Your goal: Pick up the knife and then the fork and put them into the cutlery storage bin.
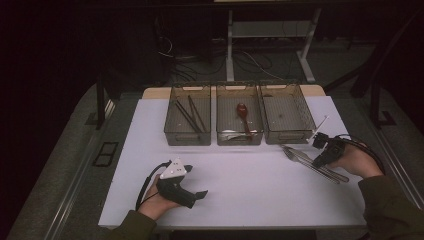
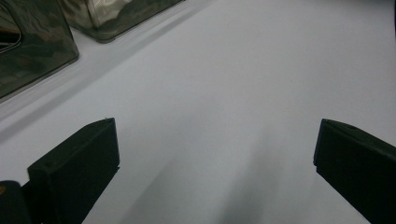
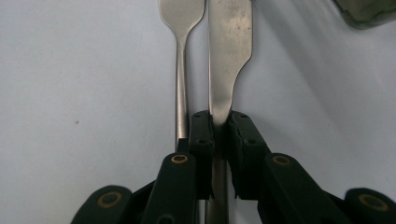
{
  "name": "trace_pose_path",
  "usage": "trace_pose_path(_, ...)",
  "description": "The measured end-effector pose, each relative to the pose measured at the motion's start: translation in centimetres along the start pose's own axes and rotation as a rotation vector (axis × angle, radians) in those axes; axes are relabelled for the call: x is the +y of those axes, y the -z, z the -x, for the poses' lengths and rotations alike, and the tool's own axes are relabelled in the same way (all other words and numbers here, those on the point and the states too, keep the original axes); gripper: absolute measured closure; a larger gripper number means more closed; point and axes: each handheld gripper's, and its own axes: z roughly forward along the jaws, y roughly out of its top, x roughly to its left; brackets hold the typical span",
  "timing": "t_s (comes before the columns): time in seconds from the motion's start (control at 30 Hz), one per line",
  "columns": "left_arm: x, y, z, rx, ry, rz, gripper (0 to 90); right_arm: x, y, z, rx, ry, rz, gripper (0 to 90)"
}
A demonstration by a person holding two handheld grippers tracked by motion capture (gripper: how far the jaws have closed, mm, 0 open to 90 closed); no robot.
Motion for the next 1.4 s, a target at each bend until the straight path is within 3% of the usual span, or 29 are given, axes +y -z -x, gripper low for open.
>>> trace_pose_path(0.63, 0.0, 0.0, 0.1, 0.0, -0.001, 0.003, 0.0, -3.8, 3.2, -0.1, 0.035, -0.018, 0.291, 79.9)
trace_pose_path(1.07, 0.1, 0.1, 0.0, -0.002, -0.005, 0.007, 0.0, -5.4, 3.7, 0.7, 0.069, -0.145, 0.503, 79.9)
trace_pose_path(1.4, 0.1, 0.1, 0.0, -0.007, -0.005, 0.006, 0.0, -6.0, 3.7, 1.4, 0.091, -0.219, 0.616, 80.0)
